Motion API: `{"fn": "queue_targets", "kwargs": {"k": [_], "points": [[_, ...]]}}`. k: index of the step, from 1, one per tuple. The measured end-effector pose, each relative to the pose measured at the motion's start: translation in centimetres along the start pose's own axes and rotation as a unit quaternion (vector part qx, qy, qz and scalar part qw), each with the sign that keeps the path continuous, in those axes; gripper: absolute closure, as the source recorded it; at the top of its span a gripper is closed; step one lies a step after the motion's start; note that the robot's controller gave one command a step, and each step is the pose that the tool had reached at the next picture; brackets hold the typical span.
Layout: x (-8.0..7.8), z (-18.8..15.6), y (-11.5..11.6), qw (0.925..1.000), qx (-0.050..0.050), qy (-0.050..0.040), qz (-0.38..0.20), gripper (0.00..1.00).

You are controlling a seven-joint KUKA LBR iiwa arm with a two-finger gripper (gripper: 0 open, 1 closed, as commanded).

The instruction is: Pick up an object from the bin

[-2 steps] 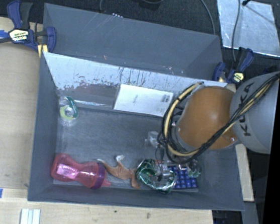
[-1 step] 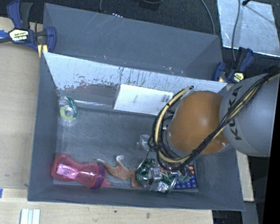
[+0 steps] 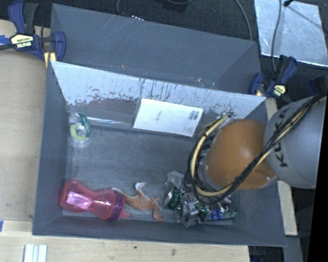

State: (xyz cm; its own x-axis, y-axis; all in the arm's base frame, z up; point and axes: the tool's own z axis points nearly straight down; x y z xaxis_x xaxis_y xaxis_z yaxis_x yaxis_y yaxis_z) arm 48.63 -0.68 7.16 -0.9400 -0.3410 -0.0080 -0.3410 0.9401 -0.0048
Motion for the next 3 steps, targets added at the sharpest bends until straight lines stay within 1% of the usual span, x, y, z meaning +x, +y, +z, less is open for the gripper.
{"fn": "queue_targets", "kwargs": {"k": [3], "points": [[-0.05, -0.06, 0.09, 1.0000, -0.001, -0.0005, 0.001, 1.00]]}}
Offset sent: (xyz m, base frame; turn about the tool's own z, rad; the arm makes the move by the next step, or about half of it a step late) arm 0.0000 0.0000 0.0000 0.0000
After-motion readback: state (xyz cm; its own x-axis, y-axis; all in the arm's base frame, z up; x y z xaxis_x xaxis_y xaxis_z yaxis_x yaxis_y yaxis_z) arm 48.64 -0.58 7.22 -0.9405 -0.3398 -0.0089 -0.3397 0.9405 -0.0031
